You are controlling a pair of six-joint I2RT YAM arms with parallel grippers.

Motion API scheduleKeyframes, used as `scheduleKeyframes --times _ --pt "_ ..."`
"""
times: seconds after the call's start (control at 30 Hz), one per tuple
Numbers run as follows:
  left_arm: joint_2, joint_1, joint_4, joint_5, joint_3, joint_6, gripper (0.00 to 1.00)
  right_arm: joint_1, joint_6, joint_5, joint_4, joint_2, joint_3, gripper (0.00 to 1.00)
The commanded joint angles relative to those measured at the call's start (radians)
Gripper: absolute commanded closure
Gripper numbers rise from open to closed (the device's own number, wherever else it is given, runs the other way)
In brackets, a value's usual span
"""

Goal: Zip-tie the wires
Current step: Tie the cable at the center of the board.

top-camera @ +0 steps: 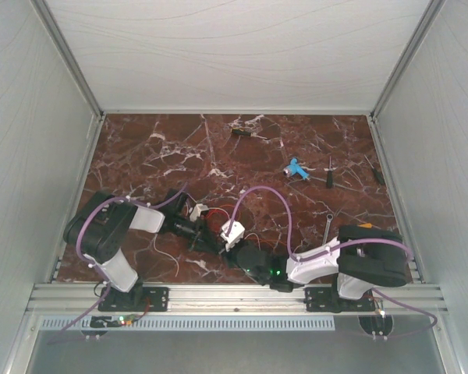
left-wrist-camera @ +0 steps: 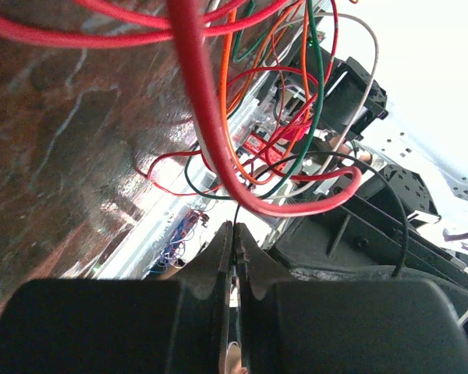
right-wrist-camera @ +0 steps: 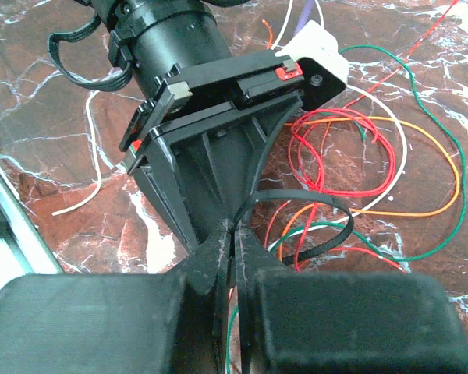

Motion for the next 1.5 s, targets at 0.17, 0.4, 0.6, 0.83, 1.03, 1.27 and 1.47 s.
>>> scheduleKeyframes --times 0.17,0.4,0.6,0.83,1.03,1.27,1.47 --pt "-0.010 -0.008 -0.014 0.030 -0.008 -0.054 1.00 0.008 0.065 0.001 0.037 -0.042 -0.022 0.96" --pt "-0.013 -0.008 -0.011 0.029 -0.008 -0.055 1.00 -0.064 0.152 -0.095 0.056 -0.098 -0.084 0.82" --pt "-0.017 -0.008 -0.005 0.027 -0.012 -0.059 1.00 -0.114 0.203 -0.210 0.128 -0.090 -0.123 0.82" --pt "-0.015 -0.008 0.001 0.027 -0.012 -0.063 1.00 -0.129 0.212 -0.268 0.173 -0.048 -0.114 0.84" --pt "-0.010 -0.007 0.007 0.029 -0.010 -0.066 1.00 -0.134 0.218 -0.290 0.173 -0.038 -0.103 0.88" --pt "-0.007 -0.007 0.009 0.033 -0.010 -0.067 1.00 -0.123 0.222 -0.317 0.187 0.002 -0.087 1.00" --pt "-0.002 -0.008 0.012 0.037 -0.010 -0.068 1.00 -0.091 0.184 -0.288 0.159 0.005 -0.065 1.00"
